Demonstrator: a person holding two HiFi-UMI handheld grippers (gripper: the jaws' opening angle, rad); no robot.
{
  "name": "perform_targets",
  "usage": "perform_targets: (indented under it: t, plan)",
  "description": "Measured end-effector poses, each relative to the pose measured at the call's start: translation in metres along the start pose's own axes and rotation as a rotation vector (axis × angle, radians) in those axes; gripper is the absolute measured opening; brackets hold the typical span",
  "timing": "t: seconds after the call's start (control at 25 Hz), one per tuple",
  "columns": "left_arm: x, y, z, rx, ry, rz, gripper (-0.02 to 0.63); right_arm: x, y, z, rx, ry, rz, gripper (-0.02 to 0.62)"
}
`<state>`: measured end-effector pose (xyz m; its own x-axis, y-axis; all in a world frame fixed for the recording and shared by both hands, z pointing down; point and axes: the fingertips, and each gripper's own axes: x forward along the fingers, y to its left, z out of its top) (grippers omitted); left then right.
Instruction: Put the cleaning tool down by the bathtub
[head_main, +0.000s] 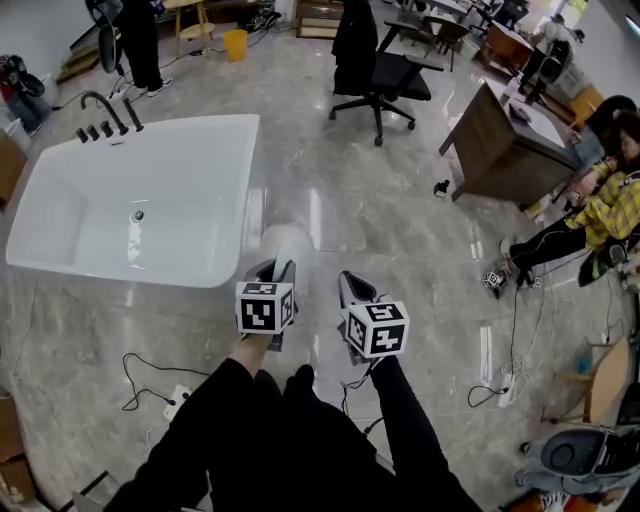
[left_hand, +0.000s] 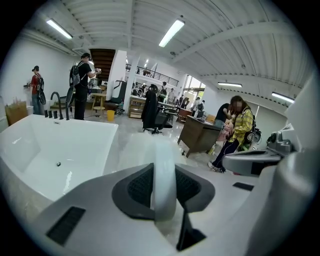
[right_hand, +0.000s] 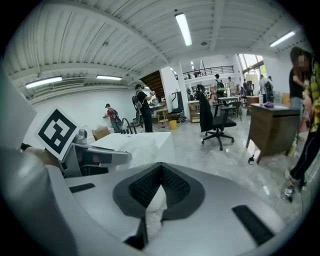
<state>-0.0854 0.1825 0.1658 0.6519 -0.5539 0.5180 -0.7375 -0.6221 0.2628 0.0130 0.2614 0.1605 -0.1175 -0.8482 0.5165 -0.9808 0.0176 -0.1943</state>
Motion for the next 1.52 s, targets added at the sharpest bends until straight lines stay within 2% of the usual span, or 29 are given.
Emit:
perform_targets:
  t: [0.24, 0.52, 0.68, 1.24, 1.52]
  plan:
    - [0.013, -0.011, 0.008, -0.021, -0.004, 0.02, 0.095, -0.003, -0.019, 0.005, -0.003, 0.01, -0.01, 0.0]
    - [0.043, -0.003, 0.005, -0.025, 0.033, 0.044, 0.095, 0.009, -0.063, -0.003, 0.078, 0.05, -0.074, 0.0]
    - [0.07, 0.001, 0.008, -0.037, 0.044, 0.05, 0.095, 0.024, -0.084, -0.008, 0.078, 0.092, -0.086, 0.0]
    - [0.194, 0.061, 0.049, -0.091, 0.114, 0.057, 0.095, 0.143, -0.137, 0.041, 0.08, 0.172, -0.076, 0.0]
    - [0.248, 0.084, 0.059, -0.124, 0.143, 0.063, 0.095, 0.192, -0.167, 0.048, 0.095, 0.243, -0.087, 0.0]
